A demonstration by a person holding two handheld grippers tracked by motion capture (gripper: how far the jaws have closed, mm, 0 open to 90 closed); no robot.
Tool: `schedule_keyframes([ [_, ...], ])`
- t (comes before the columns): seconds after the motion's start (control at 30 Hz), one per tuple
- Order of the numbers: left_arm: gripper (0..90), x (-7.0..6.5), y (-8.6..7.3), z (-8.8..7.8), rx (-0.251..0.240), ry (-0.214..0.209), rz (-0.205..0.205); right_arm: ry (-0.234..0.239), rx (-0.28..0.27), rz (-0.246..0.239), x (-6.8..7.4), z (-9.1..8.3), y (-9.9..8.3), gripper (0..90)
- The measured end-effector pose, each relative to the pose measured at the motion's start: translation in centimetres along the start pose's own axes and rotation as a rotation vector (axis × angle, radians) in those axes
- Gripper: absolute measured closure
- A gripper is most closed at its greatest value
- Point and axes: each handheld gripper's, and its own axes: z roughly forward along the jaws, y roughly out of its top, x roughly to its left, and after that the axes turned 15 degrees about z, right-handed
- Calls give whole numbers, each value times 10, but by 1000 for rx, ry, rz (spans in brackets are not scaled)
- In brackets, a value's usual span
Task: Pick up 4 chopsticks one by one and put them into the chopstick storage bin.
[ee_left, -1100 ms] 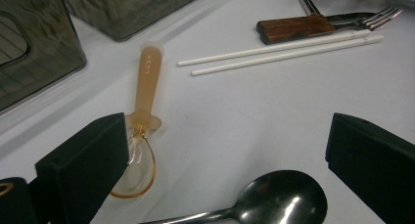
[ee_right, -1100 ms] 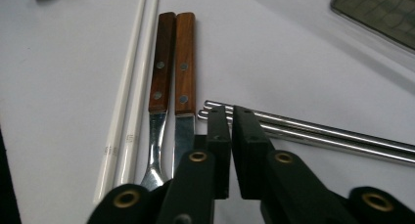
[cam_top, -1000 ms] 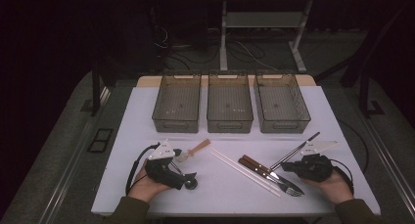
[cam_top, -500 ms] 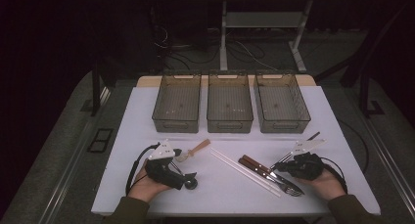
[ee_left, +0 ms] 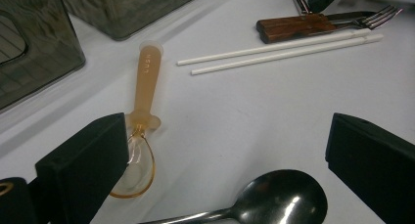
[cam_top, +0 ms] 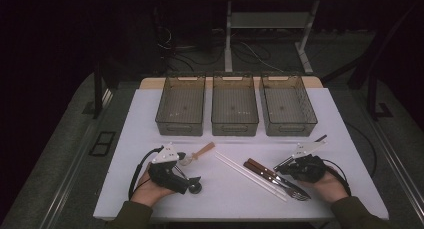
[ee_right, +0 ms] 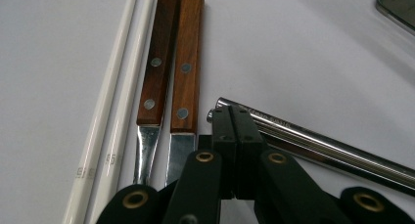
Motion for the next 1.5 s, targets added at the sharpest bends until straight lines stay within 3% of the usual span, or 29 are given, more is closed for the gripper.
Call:
schedule_keyframes([
  [1.5, 12, -1, -1, 3, 14, -16, 7, 1, -12, 9, -9, 19, 26, 897],
])
